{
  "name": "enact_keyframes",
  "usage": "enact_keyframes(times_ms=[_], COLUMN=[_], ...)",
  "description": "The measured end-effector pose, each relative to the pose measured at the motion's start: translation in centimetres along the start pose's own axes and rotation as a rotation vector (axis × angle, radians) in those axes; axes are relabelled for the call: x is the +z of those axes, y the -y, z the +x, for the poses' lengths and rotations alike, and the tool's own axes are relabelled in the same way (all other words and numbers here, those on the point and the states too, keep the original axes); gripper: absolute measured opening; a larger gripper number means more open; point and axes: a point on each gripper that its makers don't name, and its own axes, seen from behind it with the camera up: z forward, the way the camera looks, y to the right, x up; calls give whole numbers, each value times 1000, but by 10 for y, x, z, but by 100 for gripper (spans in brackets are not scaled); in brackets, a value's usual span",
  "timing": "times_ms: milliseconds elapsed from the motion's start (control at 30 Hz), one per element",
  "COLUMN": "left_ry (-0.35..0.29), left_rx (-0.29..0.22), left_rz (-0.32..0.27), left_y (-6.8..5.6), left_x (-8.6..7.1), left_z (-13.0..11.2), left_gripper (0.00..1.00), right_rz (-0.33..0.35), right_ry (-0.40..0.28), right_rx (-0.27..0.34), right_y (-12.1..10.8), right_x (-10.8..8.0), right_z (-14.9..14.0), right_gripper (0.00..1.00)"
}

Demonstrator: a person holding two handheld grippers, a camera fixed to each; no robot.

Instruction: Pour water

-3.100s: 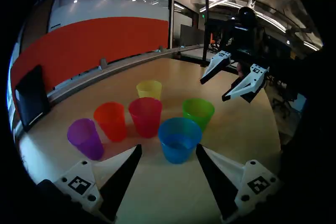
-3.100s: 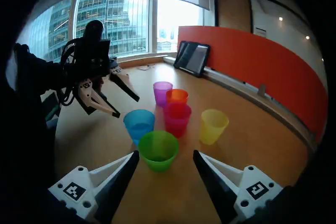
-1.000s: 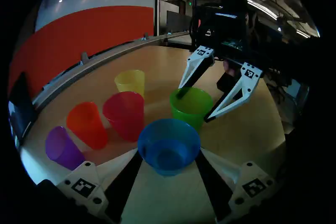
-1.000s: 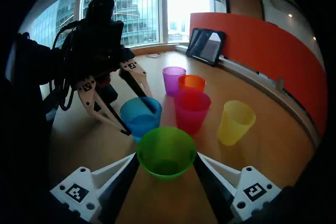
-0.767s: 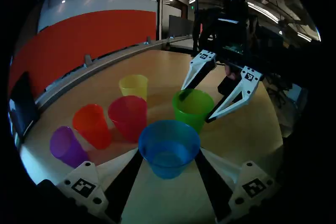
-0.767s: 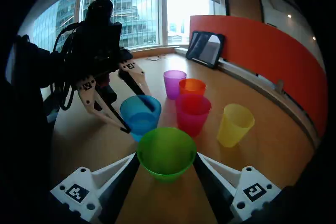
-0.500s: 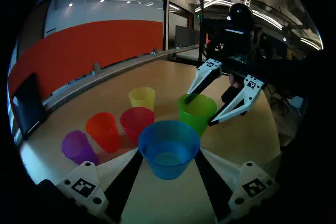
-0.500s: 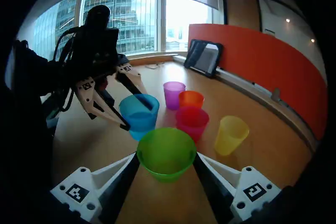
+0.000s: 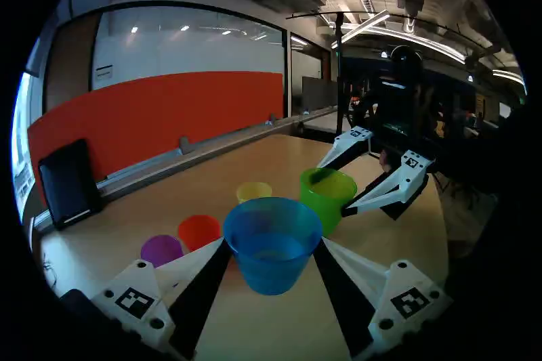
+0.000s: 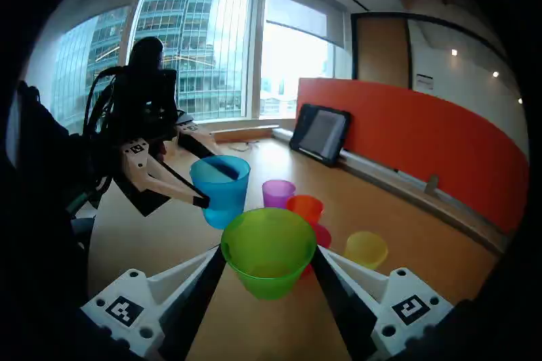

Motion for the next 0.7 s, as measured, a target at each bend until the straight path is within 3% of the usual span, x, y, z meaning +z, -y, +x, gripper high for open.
enact_keyframes(times_ms=[267, 700], left_ry=[-57, -147], left_rx=[-10, -17], left_rz=[33, 64], left_y=[6, 13], left_x=[-15, -26], left_z=[18, 45], left_gripper=[85, 85], right_rz=[-32, -75], right_ry=[-95, -222], right_rx=[4, 29], right_y=[0, -11], right_x=[-1, -2], right_z=[28, 70], right_gripper=[92, 92])
